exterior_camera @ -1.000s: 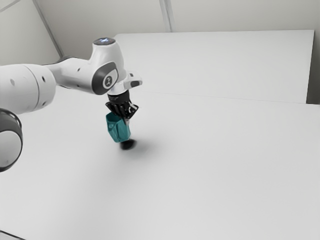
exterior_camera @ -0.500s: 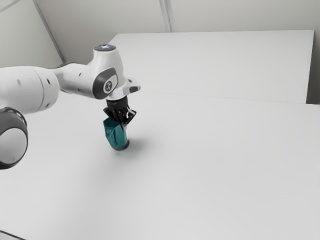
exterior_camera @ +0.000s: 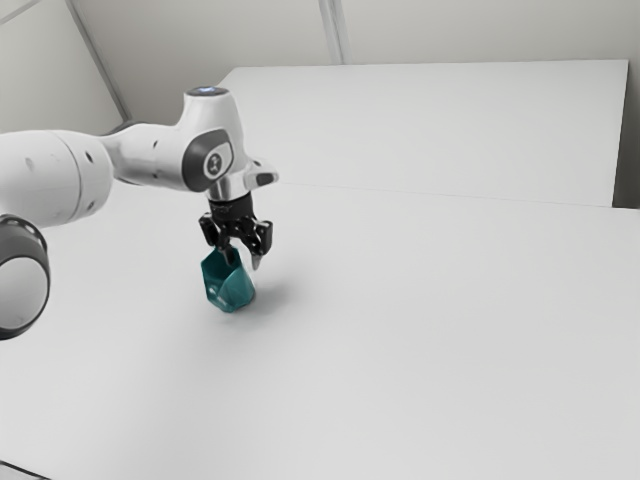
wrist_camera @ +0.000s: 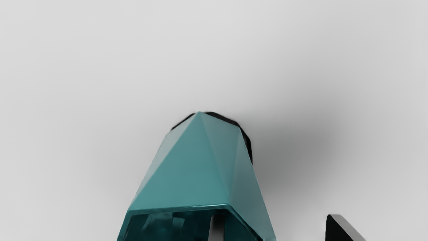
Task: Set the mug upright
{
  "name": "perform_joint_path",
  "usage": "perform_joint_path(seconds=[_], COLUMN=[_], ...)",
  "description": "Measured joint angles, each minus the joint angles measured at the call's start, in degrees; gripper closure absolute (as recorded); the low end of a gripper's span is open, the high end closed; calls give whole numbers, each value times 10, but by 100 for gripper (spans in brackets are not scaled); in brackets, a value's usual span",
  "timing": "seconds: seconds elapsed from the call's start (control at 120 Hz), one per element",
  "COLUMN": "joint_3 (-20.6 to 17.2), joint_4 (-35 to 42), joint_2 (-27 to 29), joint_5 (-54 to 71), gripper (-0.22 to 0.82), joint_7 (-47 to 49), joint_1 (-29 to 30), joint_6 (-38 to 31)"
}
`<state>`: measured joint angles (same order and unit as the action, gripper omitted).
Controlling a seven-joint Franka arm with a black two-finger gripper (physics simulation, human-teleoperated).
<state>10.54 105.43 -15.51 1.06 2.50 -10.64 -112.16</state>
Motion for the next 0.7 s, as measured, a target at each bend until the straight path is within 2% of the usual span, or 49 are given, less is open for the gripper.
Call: perform_joint_path(seconds=[0.117,0.258,0.383,0.567,0.7], joint_3=[-1,-7,-9,-6,-5], joint_4=[-1,-1,-35,-97,-107], joint_2=[23,86,122,128,128], joint_5=[-21,-35,-13,4,7], gripper=[19,10,5,2,1], joint_7=[1,-1,-13,-40,-59], joint_1=[0,0,-1,1,4], joint_6=[32,76,91,107,120])
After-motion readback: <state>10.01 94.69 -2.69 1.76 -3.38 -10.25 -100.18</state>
